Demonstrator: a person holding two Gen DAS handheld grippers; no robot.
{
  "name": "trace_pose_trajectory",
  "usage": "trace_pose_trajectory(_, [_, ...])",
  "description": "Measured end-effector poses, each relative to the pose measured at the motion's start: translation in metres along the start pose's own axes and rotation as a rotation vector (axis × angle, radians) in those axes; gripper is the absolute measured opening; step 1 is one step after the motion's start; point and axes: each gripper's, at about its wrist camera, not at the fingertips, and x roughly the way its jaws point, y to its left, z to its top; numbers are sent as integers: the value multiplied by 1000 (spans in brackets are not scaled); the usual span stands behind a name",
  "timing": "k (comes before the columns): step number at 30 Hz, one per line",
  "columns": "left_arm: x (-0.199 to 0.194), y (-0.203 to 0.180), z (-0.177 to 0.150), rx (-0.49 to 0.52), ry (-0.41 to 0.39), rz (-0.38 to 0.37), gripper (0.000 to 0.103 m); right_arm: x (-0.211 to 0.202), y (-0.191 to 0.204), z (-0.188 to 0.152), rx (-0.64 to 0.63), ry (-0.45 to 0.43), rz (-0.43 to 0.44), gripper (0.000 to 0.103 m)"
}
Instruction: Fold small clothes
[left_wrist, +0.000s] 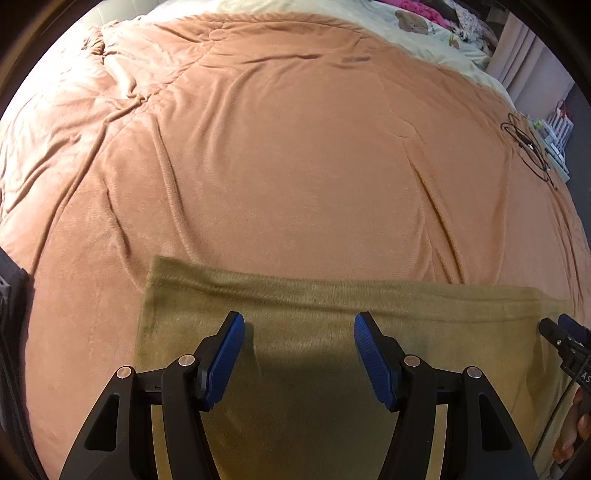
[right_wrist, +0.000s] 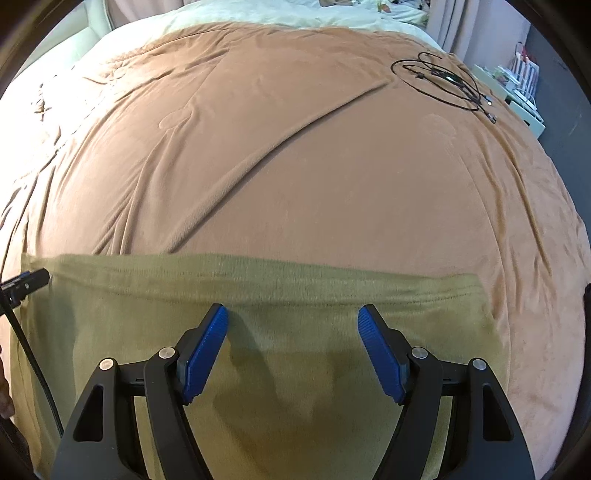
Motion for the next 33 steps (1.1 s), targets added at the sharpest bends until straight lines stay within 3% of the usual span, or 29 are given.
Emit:
trace_pose_trajectory(14, [-50,22,-58,36,8,-84,64,-66,25,-62,-78,-28,135,71])
trace_pose_trajectory(21, [-72,43,-104,33,0,-124,64,-94,28,-108,-98,-41,197,55])
trace_pose_trajectory(25, [-82,58,-130,20,-1,-118,64,-102,33,-135,-101,-30,232,41])
trace_pose_trajectory(30, [-88,74,-162,-7,15,-126,64,-109,40,-167,-113,-12,257,40])
trace_pose_trajectory(33, [-93,80,-180,-16,1,-128,60,-108,39,-182,-103,7,273,30])
